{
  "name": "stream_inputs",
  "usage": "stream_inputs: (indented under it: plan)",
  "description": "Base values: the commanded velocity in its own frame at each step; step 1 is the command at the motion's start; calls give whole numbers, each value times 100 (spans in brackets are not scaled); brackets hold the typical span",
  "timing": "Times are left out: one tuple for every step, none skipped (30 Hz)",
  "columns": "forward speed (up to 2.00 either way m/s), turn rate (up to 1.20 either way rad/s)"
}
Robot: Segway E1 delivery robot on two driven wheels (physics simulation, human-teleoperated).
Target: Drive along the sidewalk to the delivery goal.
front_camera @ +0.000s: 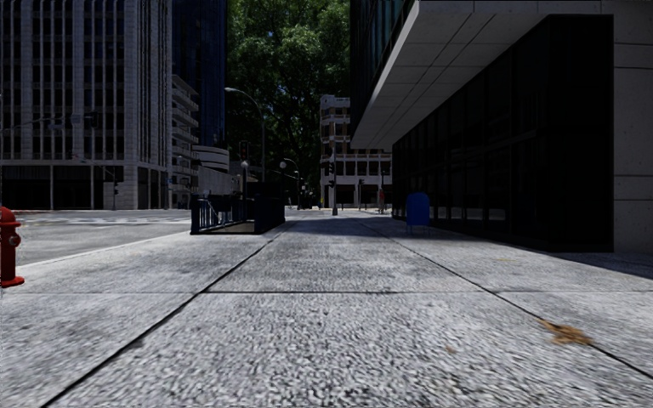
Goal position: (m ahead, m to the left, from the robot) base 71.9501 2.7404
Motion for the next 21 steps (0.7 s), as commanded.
stream_inputs:
  plan:
    - [200, -20]
    - [200, -20]
    - [200, -36]
    - [200, -46]
    - [200, -52]
    - [200, -53]
    - [200, -53]
    - [200, -54]
    - [200, -54]
    - [200, -51]
    - [200, 0]
    - [200, 0]
    - [200, 0]
    - [200, 0]
    - [200, 0]
    - [200, 0]
    - [200, 0]
    - [200, 0]
    - [200, 0]
    - [200, 0]
    - [200, 0]
